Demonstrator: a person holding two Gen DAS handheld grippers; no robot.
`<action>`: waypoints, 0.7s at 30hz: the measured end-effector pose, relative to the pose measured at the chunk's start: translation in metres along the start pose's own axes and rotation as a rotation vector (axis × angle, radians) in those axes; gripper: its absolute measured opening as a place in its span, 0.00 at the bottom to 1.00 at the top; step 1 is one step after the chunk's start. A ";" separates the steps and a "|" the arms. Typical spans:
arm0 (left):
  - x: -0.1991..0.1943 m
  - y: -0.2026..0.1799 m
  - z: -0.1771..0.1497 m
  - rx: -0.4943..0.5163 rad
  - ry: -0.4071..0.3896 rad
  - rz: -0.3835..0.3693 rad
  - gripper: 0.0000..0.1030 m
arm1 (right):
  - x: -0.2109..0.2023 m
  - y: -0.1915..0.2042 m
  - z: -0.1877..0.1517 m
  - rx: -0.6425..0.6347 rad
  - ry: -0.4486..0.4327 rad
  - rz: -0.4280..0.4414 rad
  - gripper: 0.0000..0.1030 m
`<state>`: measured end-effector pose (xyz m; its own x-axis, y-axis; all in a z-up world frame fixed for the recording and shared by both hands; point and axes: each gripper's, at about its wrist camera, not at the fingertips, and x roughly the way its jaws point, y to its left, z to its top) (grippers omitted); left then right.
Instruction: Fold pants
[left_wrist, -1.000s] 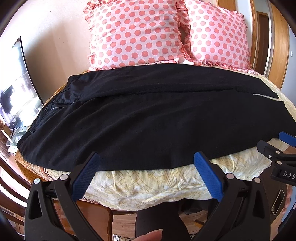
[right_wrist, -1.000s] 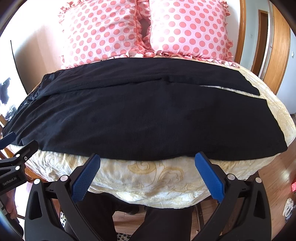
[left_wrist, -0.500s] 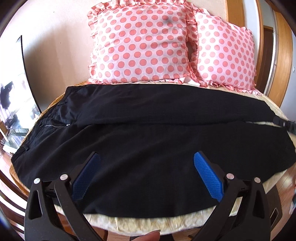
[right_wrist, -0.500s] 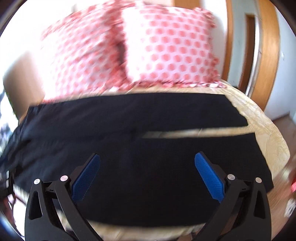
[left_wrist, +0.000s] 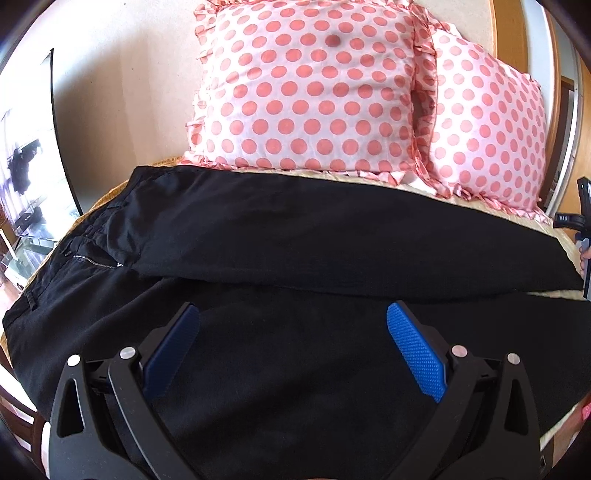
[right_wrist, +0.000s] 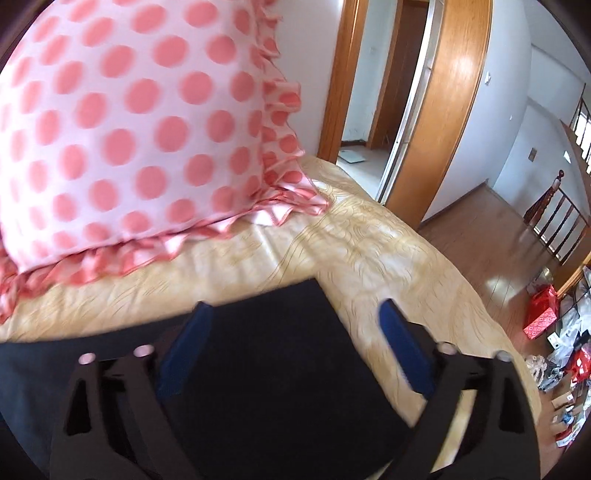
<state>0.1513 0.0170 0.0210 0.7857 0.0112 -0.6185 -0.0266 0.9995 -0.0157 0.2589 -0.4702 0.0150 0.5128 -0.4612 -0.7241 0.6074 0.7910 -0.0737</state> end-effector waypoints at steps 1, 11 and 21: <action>0.001 0.001 0.000 -0.013 -0.012 -0.001 0.98 | 0.011 -0.001 0.002 0.012 0.028 0.019 0.71; 0.032 0.005 -0.002 -0.096 0.106 -0.139 0.98 | 0.048 0.006 0.003 -0.020 0.094 0.118 0.48; 0.031 -0.014 -0.009 -0.031 0.114 -0.156 0.98 | 0.021 0.017 -0.012 -0.123 0.017 0.259 0.00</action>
<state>0.1706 0.0036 -0.0051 0.7070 -0.1484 -0.6914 0.0690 0.9875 -0.1414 0.2726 -0.4619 -0.0098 0.6307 -0.2313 -0.7408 0.3787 0.9249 0.0336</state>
